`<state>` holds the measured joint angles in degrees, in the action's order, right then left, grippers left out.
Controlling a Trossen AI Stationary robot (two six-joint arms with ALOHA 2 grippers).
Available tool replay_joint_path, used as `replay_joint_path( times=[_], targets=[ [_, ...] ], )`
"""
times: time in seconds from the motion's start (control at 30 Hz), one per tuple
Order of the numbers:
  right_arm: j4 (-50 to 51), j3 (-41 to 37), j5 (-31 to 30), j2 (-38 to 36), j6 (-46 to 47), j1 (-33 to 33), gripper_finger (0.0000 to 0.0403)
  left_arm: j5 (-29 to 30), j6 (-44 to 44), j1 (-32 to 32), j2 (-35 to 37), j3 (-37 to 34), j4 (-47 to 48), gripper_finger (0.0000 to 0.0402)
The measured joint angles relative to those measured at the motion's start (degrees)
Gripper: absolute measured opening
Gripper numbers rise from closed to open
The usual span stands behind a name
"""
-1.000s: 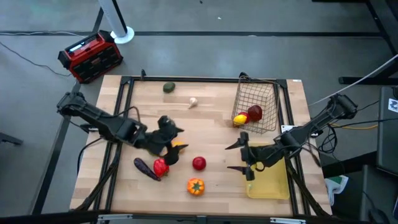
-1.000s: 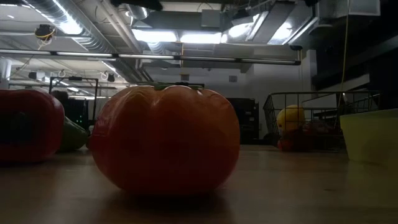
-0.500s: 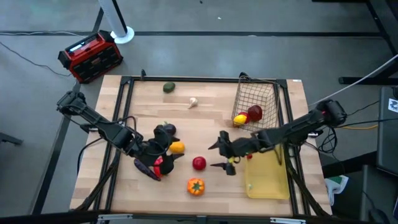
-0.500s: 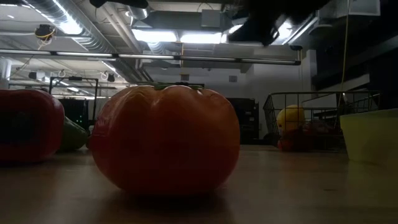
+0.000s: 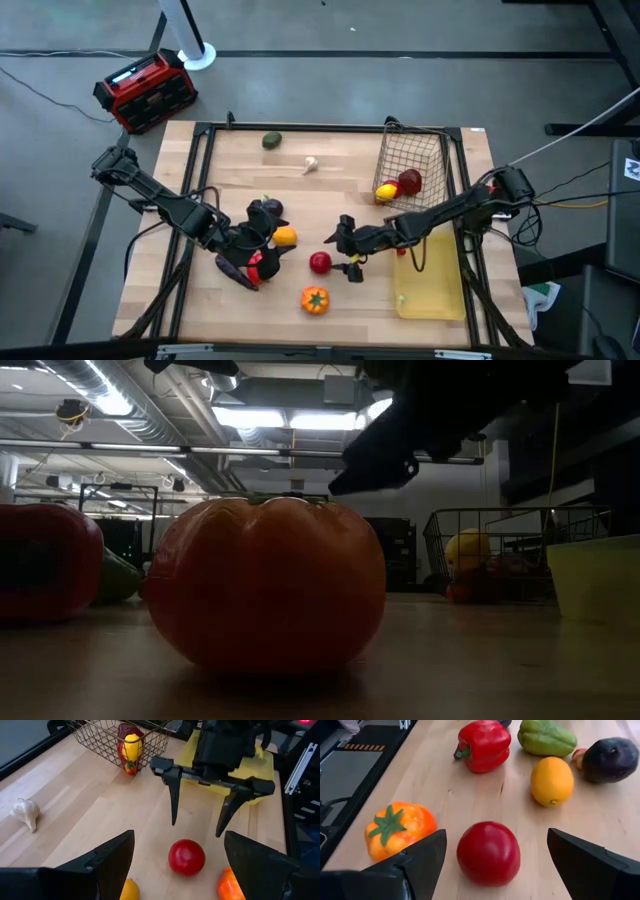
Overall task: Sort produce into baskets
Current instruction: Put the red tomato into the wired bin
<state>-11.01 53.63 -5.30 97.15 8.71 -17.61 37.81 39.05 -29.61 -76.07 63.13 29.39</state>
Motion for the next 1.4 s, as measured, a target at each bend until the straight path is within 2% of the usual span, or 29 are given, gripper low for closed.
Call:
replay_joint_path(
  times=[0.33,0.67,0.77,1.07,1.4],
  targets=[
    [-6.81,-0.02,-0.57,6.34,0.0,0.0,0.0342,0.0,0.02,0.02,0.0,-0.01,0.0,0.0304],
    [-12.48,0.0,2.05,10.98,-0.19,0.0,0.0342,0.0,0.17,0.02,-0.02,0.0,-0.02,0.0304],
    [-13.02,-0.01,3.36,12.23,-0.15,0.0,0.0342,0.0,0.22,0.02,-0.02,-0.01,-0.02,0.0304],
    [-14.37,0.15,2.34,14.99,-0.1,0.0,0.0341,0.06,0.22,0.42,-0.04,-0.01,0.0,0.0304],
    [-14.85,0.13,1.84,15.1,-0.03,0.0,0.027,0.17,0.04,2.53,-0.04,0.0,0.0,0.0304]
  ],
)
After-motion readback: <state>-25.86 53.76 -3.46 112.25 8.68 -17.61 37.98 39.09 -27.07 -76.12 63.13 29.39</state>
